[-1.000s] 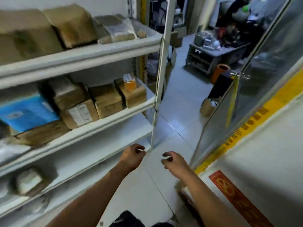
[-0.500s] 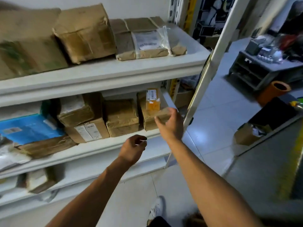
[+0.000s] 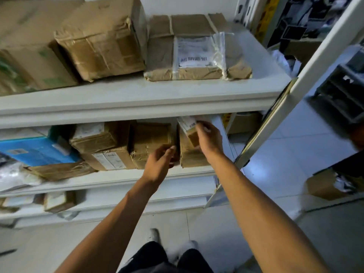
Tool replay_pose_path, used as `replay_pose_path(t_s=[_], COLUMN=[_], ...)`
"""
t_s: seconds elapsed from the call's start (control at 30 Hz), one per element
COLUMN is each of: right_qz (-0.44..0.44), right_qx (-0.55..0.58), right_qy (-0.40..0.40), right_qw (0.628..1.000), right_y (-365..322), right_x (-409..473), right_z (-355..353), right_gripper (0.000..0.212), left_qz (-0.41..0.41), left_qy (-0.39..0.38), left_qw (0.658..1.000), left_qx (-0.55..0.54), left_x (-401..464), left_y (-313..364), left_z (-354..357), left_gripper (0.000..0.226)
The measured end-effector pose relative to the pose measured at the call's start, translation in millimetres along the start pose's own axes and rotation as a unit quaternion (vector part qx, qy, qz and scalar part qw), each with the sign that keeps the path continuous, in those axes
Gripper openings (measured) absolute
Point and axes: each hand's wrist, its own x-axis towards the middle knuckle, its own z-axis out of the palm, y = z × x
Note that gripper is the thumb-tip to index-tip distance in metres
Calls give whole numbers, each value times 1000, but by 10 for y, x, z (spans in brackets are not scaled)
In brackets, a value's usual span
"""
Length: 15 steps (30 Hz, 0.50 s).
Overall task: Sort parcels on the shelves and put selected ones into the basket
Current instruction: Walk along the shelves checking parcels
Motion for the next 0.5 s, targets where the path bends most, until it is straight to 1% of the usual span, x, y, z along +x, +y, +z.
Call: replay_pose_path(t_s=[0.03,0.07,0.1,0.13,0.17,0.2,0.23,0.27,0.3,0.33,0.37,0.4,0.43,0.47,0.5], right_qz=[70,144,209,249,266,276,285,297,298,292,276,244,196,129,56], right_qx=[158,300,397,456,489,507,515,519,521,518,495,444,360,239,102], right_qy=[-29,-83,-159,-236,-304,-350,-372,-374,-371,-354,-318,-263,-213,-167,-124], right_qw=[984,939,879,821,773,738,718,708,709,722,760,821,887,948,986], right_y=[7,24,75,143,249,359,440,503,523,526,519,517,514,520,525], right_x=[-55,-133,-207,-297,-370,-427,-478,-509,-552,-581,-607,-625,-645,-661,-674], right_z=[-48,-102,-163,-219,-259,-296,-337,-373,-401,-424,-437,-440,-430,-412,-387], right_gripper=[37,45,53,60,67,70,73,74,74,74,73,73,76,81,86], left_qz=[-7,-10,-9,-6,0,7,13,19,24,21,5,-20,-48,-74,-94], left_qy=[-3,-14,-38,-69,-99,-121,-131,-137,-143,-153,-162,-165,-166,-169,-177], left_qw=[999,997,995,993,990,989,988,988,988,987,986,985,983,980,976], left_qx=[-36,-69,-93,-99,-97,-90,-78,-62,-49,-43,-44,-49,-61,-75,-90], left_x=[34,74,117,154,177,178,180,180,181,186,186,188,187,197,202], left_y=[46,92,125,151,168,190,203,211,209,187,172,152,128,90,58], left_z=[4,1,-10,-15,-15,-10,-3,2,8,4,5,-3,-24,-53,-82], left_gripper=[33,49,64,73,77,76,73,69,66,64,61,58,57,58,62])
